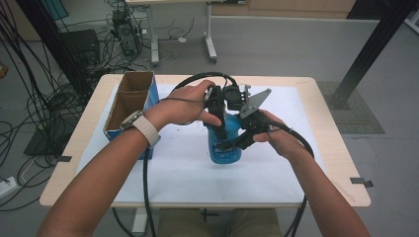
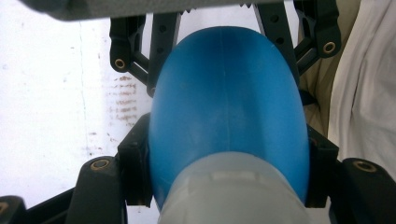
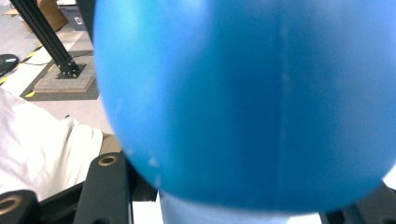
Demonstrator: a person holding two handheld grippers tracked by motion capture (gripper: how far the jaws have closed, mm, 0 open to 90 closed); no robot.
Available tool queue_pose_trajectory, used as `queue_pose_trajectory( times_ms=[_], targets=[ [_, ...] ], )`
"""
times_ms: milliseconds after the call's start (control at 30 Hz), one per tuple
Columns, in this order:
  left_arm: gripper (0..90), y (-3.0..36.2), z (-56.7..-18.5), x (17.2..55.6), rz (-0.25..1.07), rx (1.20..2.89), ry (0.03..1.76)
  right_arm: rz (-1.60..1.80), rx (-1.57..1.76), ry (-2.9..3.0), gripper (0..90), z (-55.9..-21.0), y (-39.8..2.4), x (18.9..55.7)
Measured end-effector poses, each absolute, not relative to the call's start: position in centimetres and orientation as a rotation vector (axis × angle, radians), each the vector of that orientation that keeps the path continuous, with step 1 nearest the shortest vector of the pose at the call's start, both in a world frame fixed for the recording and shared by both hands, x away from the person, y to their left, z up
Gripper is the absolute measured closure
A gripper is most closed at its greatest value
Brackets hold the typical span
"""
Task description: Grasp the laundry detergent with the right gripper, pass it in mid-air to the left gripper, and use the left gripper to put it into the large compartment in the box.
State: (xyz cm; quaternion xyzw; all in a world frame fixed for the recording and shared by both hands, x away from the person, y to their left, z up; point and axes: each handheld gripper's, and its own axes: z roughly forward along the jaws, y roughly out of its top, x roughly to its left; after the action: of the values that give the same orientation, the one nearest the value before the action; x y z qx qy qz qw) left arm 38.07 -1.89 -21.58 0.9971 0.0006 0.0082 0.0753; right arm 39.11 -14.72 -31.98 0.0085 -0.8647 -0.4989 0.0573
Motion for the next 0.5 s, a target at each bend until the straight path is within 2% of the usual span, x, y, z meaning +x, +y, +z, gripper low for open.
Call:
queue_pose_trajectory(
  times_ms=[500],
  targets=[
    [37.2,-1.77,-21.64,38.08,0.018,2.989,0.008,-1.503,0.031,-2.625,41.9,-32.03,-14.6,39.09]
  ],
)
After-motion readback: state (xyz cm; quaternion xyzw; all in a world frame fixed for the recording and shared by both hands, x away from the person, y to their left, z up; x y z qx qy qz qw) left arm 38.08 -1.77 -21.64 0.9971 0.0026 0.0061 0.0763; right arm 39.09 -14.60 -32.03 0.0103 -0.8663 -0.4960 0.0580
